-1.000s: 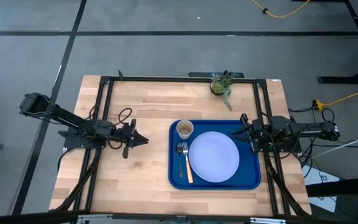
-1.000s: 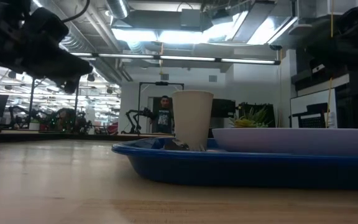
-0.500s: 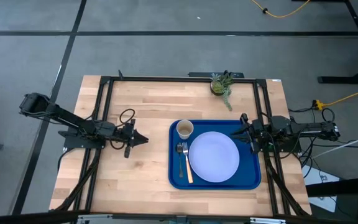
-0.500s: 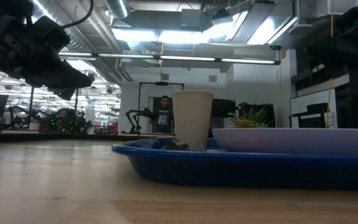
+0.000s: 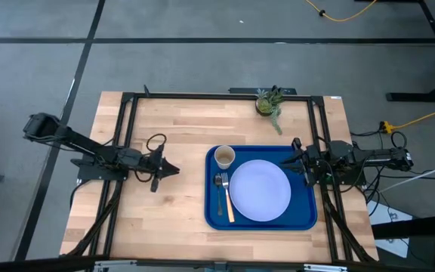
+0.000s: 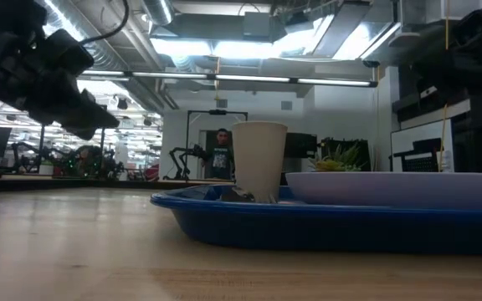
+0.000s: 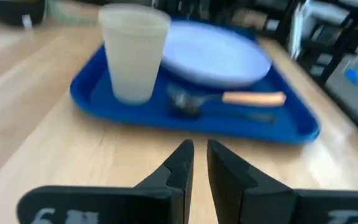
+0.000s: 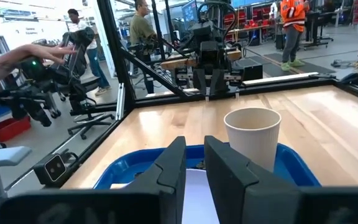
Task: Pick and place plate/cup/fork/spoon on tray
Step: Return to Home Position
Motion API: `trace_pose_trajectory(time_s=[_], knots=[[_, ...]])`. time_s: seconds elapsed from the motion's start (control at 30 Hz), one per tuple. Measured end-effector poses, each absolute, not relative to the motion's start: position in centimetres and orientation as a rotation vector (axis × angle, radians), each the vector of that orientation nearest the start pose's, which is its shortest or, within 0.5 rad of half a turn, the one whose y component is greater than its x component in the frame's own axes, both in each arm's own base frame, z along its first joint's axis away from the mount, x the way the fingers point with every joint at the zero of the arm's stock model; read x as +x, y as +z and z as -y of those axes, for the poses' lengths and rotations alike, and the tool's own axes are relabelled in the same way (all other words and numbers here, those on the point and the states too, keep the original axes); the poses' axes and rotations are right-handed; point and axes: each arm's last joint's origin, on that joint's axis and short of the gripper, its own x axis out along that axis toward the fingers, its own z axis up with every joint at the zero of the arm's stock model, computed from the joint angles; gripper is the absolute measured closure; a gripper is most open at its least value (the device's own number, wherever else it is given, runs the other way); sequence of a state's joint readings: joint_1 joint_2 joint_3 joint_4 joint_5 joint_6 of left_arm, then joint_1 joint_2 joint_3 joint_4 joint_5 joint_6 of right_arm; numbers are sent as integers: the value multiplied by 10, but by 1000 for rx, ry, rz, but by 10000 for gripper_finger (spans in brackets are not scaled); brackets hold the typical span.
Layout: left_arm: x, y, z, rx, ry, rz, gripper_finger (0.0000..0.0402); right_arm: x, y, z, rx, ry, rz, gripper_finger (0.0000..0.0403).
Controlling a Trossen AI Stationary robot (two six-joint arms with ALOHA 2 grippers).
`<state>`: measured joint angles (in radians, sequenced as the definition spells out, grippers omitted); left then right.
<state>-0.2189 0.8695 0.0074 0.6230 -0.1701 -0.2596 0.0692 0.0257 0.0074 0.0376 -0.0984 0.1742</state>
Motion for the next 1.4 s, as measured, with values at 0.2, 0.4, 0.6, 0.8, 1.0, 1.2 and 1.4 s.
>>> trace_pose_trajectory(time_s=[0.2,0.4,0.6,0.8,1.0,1.2,1.4], knots=[[137,131,25,-193,-5,-328,363,98,168,-10,179,169,4,338],[124,128,22,-178,5,-401,363,98,168,-10,205,170,2,338],[115,141,20,-202,-11,-285,363,98,168,-10,207,170,1,338],[105,161,18,-243,-37,-77,363,98,168,-10,255,170,-3,338],[100,164,17,-247,-47,-30,363,98,168,-10,257,170,-4,338],[102,161,18,-239,-44,-68,363,98,168,-10,256,170,-4,338],[104,160,13,-238,0,-80,363,98,168,-10,253,170,-4,338]])
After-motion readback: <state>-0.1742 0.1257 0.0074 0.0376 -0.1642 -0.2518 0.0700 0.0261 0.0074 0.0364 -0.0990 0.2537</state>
